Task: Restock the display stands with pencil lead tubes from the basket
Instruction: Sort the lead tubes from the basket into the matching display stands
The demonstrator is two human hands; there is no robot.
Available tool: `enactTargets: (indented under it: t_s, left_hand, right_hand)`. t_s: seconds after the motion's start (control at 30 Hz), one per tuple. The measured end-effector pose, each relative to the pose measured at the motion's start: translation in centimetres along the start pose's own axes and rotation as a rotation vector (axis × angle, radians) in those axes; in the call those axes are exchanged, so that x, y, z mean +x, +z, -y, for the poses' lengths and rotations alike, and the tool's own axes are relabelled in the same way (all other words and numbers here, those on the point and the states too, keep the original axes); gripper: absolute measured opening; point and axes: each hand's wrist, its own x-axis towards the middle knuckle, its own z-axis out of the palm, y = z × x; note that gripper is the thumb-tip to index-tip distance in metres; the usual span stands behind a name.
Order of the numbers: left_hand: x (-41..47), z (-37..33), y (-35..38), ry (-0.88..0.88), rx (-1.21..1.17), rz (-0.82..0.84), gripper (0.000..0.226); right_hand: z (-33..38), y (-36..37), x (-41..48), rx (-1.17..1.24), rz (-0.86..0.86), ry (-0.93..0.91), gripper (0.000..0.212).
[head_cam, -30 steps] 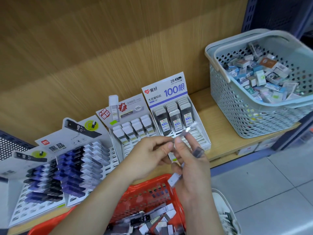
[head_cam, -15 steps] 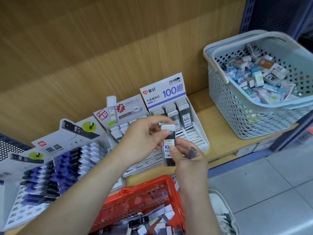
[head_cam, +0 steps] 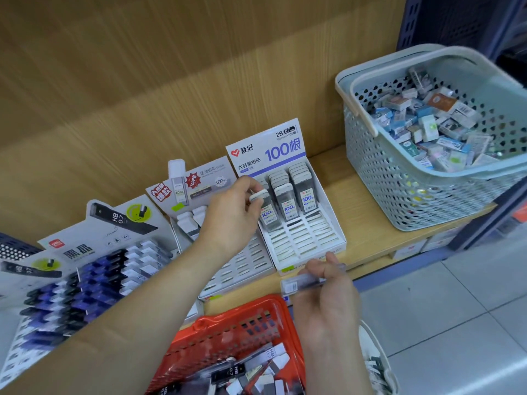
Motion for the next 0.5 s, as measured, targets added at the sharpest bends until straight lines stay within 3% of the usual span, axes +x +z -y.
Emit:
enactTargets:
  t_s: [0.2,0.4,0.5]
  left_hand:
    - [-0.08,0.04,0.73,0.046,0.098,0.047,0.012]
    - [0.62,-0.14,0.27,0.039,0.100,-0.070,0.013]
    - [0.87,0.10,0.24,0.034,0.109,-0.046,0.014]
  right_hand:
    - [-0.20,0.07,0.01,0.007,0.009,-0.003,0.047]
    - [-0.36,-0.16,-0.07,0.114,0.059,0.025,0.041]
    - [-0.50,-0.13,-0.36,0.139,0.075,0.024,0.038]
